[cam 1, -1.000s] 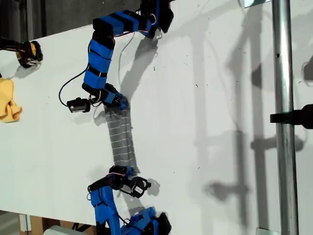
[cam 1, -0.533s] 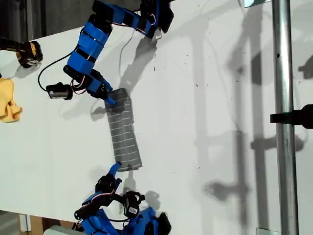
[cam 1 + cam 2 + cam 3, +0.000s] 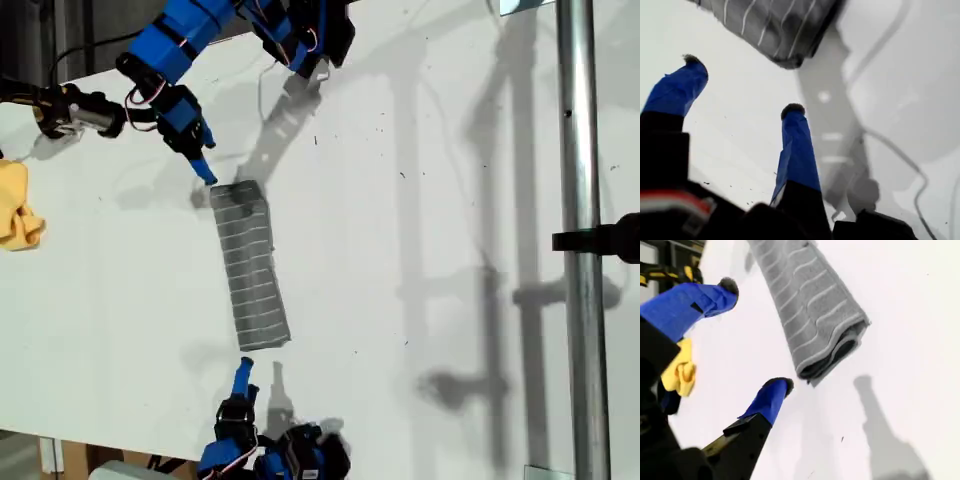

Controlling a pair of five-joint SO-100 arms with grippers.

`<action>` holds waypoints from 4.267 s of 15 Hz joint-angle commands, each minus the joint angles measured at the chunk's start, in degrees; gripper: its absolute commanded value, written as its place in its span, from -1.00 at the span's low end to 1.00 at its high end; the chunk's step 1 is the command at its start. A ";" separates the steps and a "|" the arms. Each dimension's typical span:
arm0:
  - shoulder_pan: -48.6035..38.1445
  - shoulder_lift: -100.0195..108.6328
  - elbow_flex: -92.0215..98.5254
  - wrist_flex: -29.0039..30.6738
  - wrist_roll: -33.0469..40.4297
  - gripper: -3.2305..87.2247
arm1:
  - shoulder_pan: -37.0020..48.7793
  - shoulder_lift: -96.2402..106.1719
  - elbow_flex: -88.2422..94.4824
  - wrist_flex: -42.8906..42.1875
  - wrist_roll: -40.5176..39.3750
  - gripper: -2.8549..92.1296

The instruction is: Grasp corners of a towel and fold twice.

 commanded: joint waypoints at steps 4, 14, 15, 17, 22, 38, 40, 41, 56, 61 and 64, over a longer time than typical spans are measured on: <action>13.45 36.65 26.89 -10.90 -6.06 -0.44 | -3.78 40.61 35.77 -2.37 14.68 -0.28; 18.63 36.83 39.90 -18.11 -5.98 -0.62 | -1.05 31.82 44.12 -24.17 11.34 -0.23; 18.90 36.83 39.81 -17.23 -6.68 -0.62 | 0.35 24.26 41.40 -28.92 9.49 -0.23; 19.51 36.83 39.81 -15.82 -8.35 -0.62 | 3.43 11.69 36.65 -36.74 4.75 -0.21; 19.69 36.83 40.08 -15.56 -8.88 -0.62 | 4.22 -13.71 21.80 -47.20 -6.50 -0.19; 18.63 36.83 40.52 -13.62 -10.02 -0.60 | -5.71 -51.50 -17.67 -32.61 -9.67 -0.94; 18.63 36.83 40.61 -13.54 -10.11 -0.60 | -4.39 -47.11 -12.74 -32.78 -9.23 -0.94; 18.63 36.83 40.61 -13.45 -10.11 -0.60 | -3.69 -43.15 -8.88 -33.13 -9.05 -0.94; 18.37 36.83 40.52 -13.45 -9.67 -0.60 | -2.90 -2.99 17.49 -16.96 1.58 -0.94; 18.72 36.83 40.52 -13.36 -10.02 -0.60 | -10.63 -22.32 -19.25 -10.37 -0.88 -0.94; 18.72 36.83 40.52 -13.36 -9.93 -0.60 | -13.01 -28.83 -23.73 -13.01 -0.53 -0.94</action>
